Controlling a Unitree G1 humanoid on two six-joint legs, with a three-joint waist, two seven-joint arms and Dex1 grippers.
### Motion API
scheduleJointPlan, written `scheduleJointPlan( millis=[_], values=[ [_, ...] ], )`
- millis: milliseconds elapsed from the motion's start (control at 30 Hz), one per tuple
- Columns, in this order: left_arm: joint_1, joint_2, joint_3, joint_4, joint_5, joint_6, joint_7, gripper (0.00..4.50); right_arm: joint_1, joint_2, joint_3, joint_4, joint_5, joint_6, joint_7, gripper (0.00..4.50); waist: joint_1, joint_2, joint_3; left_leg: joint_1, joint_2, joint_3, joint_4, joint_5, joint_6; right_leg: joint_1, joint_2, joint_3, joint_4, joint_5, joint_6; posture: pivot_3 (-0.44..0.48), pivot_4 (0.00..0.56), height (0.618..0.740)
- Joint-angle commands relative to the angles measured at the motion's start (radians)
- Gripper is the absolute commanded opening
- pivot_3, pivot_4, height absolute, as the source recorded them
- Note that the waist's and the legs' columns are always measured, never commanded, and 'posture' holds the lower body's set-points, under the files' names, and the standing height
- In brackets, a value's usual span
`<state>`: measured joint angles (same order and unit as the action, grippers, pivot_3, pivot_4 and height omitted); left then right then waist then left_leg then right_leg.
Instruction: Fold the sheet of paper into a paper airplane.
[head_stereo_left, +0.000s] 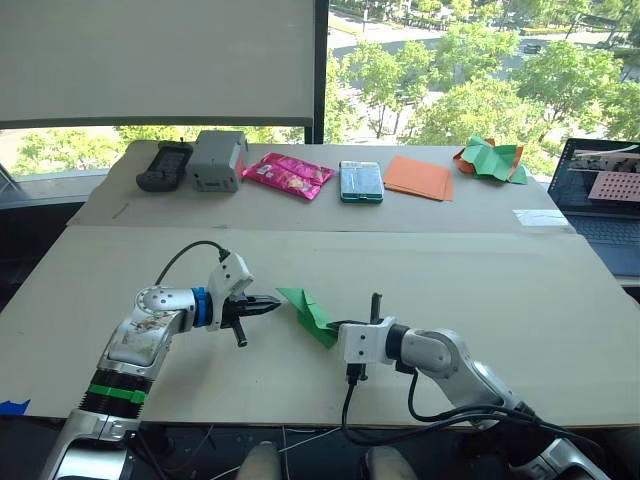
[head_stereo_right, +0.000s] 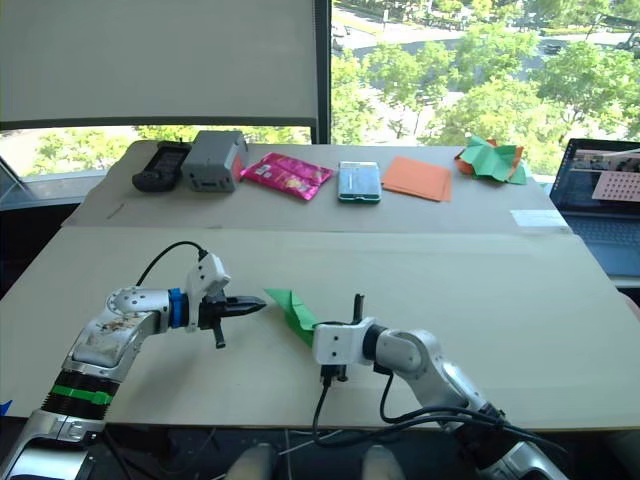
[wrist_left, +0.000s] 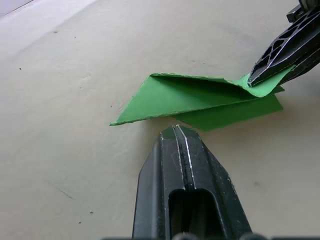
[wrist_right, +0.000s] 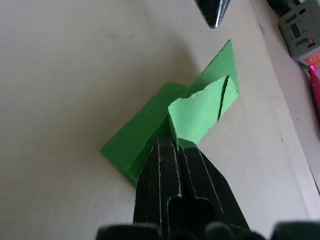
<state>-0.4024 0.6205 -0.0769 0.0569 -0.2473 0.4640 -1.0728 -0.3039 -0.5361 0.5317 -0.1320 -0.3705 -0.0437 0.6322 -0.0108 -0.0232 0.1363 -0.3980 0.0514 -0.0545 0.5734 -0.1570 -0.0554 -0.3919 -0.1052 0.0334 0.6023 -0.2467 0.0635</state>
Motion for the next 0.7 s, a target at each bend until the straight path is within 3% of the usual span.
scheduleJointPlan(
  millis=[33,700],
  values=[
    [-0.053,-0.015,0.011,-0.019,-0.030,0.002,0.005,0.00,-0.012,0.001,-0.010,-0.010,-0.020,-0.037,0.008,0.05,0.001,-0.001,0.000,0.000,0.000,0.000,0.000,0.000,0.000,0.000,0.000,0.000,0.000,0.000,0.000,0.000,0.150,0.706],
    [-0.093,-0.127,-0.151,0.156,0.070,-0.120,0.011,0.00,0.005,0.035,-0.023,-0.044,-0.021,0.002,0.075,0.05,-0.002,-0.001,0.000,0.002,0.000,0.000,0.001,0.004,0.007,0.004,0.000,0.000,0.001,0.000,0.000,0.000,0.150,0.706]
  ],
)
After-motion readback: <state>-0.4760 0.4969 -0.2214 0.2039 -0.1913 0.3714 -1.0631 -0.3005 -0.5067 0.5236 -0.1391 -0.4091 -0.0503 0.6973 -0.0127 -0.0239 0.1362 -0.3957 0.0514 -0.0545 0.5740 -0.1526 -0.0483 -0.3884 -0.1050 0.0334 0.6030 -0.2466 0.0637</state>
